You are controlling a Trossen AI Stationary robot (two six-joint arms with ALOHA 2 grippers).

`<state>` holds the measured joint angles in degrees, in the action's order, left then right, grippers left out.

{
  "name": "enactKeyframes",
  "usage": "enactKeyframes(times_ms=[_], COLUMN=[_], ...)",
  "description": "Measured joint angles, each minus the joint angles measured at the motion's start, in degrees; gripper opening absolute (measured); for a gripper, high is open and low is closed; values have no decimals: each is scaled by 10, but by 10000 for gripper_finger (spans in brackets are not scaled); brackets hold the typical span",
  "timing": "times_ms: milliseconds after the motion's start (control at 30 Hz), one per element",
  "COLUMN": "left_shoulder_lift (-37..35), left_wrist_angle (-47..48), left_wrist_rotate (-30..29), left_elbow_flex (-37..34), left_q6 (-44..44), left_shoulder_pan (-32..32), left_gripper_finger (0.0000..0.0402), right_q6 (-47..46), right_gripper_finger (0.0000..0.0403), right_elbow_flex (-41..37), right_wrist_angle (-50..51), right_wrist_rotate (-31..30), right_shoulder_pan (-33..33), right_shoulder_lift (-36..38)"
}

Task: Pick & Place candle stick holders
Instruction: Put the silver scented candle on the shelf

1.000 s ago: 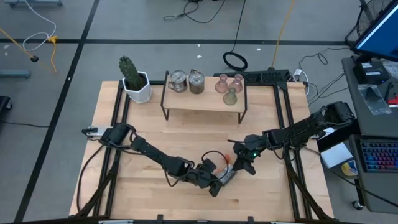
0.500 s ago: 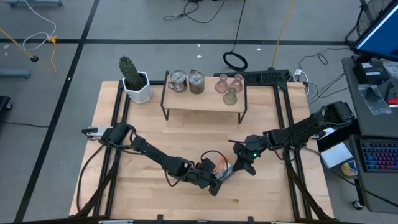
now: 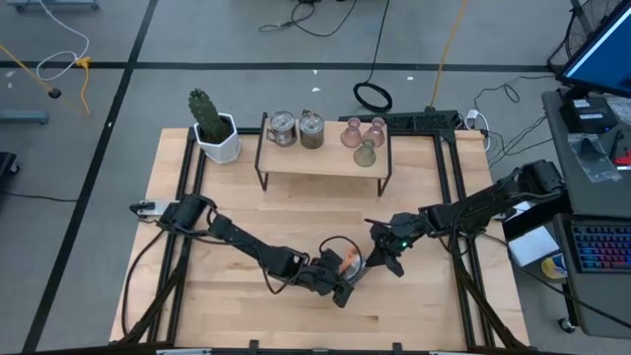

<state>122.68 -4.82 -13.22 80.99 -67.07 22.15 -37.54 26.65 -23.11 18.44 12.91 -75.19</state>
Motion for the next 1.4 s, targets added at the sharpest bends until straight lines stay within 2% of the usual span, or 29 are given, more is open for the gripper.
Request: enactKeyframes(times_ms=[133,300,567,800,933,1100,1400], left_shoulder_lift=[1,-4,-48,-93,-111,-110,-110], left_wrist_angle=[-12,-19,-3,45,72,92,89], left_wrist_rotate=[17,41,39,6,-5,-5,-5], left_elbow_flex=[2,2,1,1,1,1,1], left_q6=[-13,-20,21,67,87,106,136], left_shoulder_pan=[2,7,7,9,8,2,-24], left_gripper_finger=[237,237,237,237,237,237,237], right_q6=[18,35,73,199,274,343,455], right_gripper_finger=[0,1,1,1,1,1,1], right_elbow_flex=[1,1,10,105,168,227,301], right_wrist_angle=[41,95,170,354,462,544,689], right_wrist_rotate=[-36,-42,-43,-57,-96,-152,-224], right_shoulder_pan=[-1,-1,-1,1,16,42,93], right_shoulder_lift=[32,67,107,116,113,113,42])
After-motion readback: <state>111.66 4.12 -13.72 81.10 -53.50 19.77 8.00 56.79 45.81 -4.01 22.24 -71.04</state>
